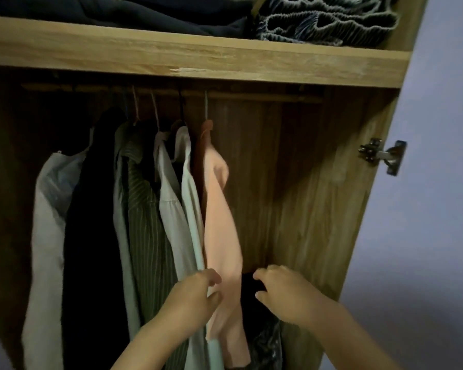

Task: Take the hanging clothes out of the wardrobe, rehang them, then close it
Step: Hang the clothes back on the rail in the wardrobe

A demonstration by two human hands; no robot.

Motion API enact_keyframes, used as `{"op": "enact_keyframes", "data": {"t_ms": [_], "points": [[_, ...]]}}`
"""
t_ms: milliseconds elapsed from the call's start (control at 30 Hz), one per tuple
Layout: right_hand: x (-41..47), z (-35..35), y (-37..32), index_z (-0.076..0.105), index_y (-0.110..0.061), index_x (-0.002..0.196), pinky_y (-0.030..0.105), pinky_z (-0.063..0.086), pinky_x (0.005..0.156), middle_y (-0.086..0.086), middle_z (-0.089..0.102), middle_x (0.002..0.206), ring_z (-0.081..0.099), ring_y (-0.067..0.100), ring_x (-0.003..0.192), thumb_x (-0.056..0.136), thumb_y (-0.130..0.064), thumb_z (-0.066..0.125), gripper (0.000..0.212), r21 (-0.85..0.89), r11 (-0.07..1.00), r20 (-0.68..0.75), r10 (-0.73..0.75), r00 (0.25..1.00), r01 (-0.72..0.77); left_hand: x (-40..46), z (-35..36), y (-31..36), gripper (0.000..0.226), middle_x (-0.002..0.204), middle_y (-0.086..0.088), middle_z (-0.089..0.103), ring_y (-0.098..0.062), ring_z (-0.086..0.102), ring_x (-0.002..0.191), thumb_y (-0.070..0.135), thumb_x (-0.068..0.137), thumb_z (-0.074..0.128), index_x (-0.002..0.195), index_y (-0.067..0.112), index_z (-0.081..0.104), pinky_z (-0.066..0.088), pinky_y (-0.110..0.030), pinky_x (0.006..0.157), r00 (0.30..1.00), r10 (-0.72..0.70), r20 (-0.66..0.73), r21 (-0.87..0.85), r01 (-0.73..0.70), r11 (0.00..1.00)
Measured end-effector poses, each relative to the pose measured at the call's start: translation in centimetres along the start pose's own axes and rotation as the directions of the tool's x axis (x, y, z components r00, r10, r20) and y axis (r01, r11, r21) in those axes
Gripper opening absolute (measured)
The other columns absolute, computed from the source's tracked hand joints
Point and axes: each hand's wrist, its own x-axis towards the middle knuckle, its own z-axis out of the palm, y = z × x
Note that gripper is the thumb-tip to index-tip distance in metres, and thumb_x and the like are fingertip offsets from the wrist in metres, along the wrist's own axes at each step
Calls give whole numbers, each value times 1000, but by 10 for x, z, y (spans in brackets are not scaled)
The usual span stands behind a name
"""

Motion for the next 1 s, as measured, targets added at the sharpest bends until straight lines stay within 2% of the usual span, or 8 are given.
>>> {"op": "enact_keyframes", "data": {"t_ms": [200,267,367,433,600,700,833,1000], "points": [[-44,28,-9,48,-14,128,33,43,97,6,53,125,51,21,113,99,-29,41,34,42,980,-10,196,981,-195,-15,11,-8,34,132,6,50,-8,48,115,26,96,46,130,24,47,37,-18,98,971,153,183,-58,-145,988],[-62,41,-13,49,-14,126,33,45,97,6,54,124,53,22,112,99,-30,40,33,55,959,7,280,960,-280,-24,15,-9,34,130,6,51,-6,47,110,26,97,46,130,23,47,38,-16,96,939,223,261,-76,-210,975],[-94,59,-18,54,-12,120,32,44,93,9,56,122,53,26,112,99,-27,40,30,27,926,18,377,926,-378,-36,24,-7,34,130,5,50,-8,48,114,30,97,45,130,23,46,40,-20,99,885,286,368,-72,-279,957],[-121,64,-24,51,-8,124,34,43,95,12,53,126,49,28,117,99,-25,40,33,11,892,39,450,892,-451,-46,34,-1,33,129,5,49,-9,48,114,33,97,44,129,24,46,41,-23,98,843,331,424,-62,-338,939],[-199,67,-29,40,-15,138,36,36,103,11,44,138,40,27,127,99,-29,40,42,26,774,20,632,775,-632,-86,65,31,35,127,5,49,-11,50,112,37,96,44,127,21,47,42,-26,97,678,496,542,-68,-553,830],[-249,73,-31,43,-13,136,36,38,101,13,46,135,43,29,124,98,-29,42,41,33,699,15,714,700,-714,-114,81,56,38,132,5,47,-13,49,116,36,97,43,132,20,45,41,-26,99,581,575,577,-108,-643,758],[-321,86,-35,45,-12,133,38,40,100,13,47,133,45,31,122,97,-30,44,40,66,584,-5,811,585,-809,-158,98,95,44,142,1,39,-16,43,126,34,99,40,139,17,36,36,-25,103,409,634,656,-167,-741,651],[-424,102,-52,49,-12,129,39,43,97,13,51,127,49,32,117,95,-31,46,38,117,430,-54,903,427,-895,-236,122,143,37,133,4,46,-14,47,121,32,96,45,130,20,45,37,-24,98,241,739,629,-219,-857,466]]}}
